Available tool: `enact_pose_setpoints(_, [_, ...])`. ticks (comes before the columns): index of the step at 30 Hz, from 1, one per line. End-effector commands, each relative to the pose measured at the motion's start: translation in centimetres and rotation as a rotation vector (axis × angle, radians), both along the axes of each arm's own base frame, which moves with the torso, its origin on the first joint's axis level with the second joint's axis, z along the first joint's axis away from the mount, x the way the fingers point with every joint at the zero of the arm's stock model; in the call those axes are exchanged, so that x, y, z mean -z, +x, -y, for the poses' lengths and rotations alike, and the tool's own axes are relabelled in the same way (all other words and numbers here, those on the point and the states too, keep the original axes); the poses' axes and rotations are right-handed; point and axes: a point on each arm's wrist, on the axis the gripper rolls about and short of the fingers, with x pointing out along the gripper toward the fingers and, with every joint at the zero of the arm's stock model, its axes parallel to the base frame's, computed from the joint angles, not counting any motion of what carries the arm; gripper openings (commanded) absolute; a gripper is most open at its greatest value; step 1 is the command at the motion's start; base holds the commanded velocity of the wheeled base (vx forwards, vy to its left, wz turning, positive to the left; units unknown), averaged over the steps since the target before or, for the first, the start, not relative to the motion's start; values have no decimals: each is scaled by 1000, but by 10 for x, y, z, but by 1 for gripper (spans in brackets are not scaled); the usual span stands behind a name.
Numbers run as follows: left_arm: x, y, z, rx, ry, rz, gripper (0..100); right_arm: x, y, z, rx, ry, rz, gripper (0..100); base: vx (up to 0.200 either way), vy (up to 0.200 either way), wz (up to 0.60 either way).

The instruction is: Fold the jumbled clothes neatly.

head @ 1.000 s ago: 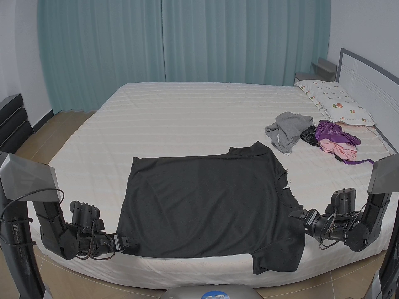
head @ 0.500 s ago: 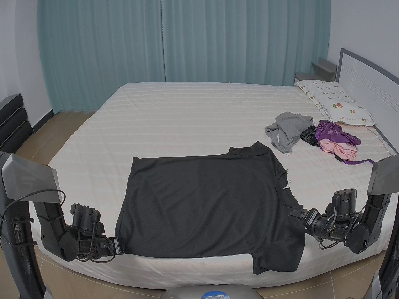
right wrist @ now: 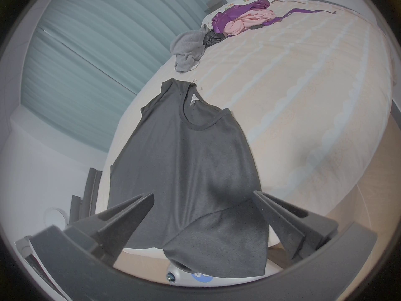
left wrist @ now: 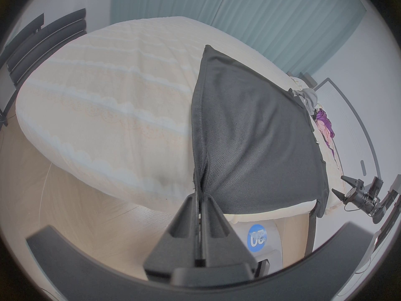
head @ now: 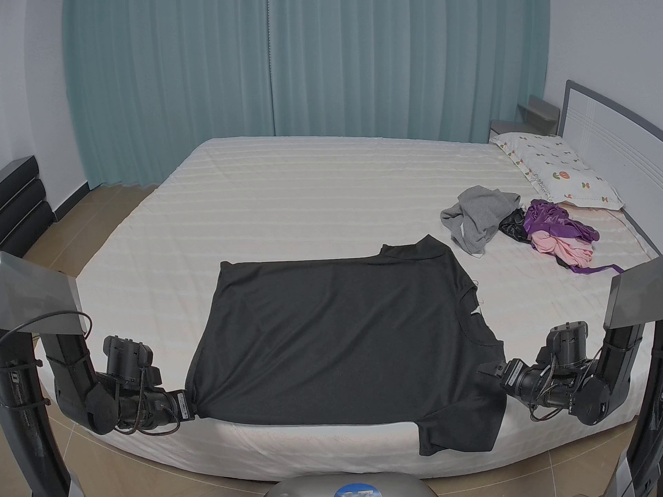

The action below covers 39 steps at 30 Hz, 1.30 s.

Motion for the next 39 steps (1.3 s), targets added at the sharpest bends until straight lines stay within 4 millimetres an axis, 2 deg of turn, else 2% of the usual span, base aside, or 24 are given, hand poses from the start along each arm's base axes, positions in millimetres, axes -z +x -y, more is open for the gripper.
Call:
enact_pose_setpoints(1, [0,-2,0,-3,-4,-8,0,13,-2,2,-6,-32,-48,100,0,0,0])
enact_pose_setpoints(6, [-1,-2,1,-36,-27,-13,0,18,2,9,16,-93,-49,100,0,0,0])
enact_pose_setpoints(14, [0,-2,1,-44,-35,-17,0,26,15,9,14,-100,-32,100,0,0,0])
enact_pose_setpoints(15, [0,-2,1,-44,-35,-17,0,27,15,9,14,-100,-35,0,0,0,0])
enact_pose_setpoints(20, [0,-2,0,-48,-36,-18,0,27,17,9,17,-101,-27,0,0,0,0])
enact_pose_setpoints(28, [-4,0,1,-102,-70,-13,0,17,38,16,48,-84,58,0,0,0,0])
enact_pose_setpoints(39, [-3,1,0,-105,-71,-16,0,12,62,13,38,-88,122,0,0,0,0])
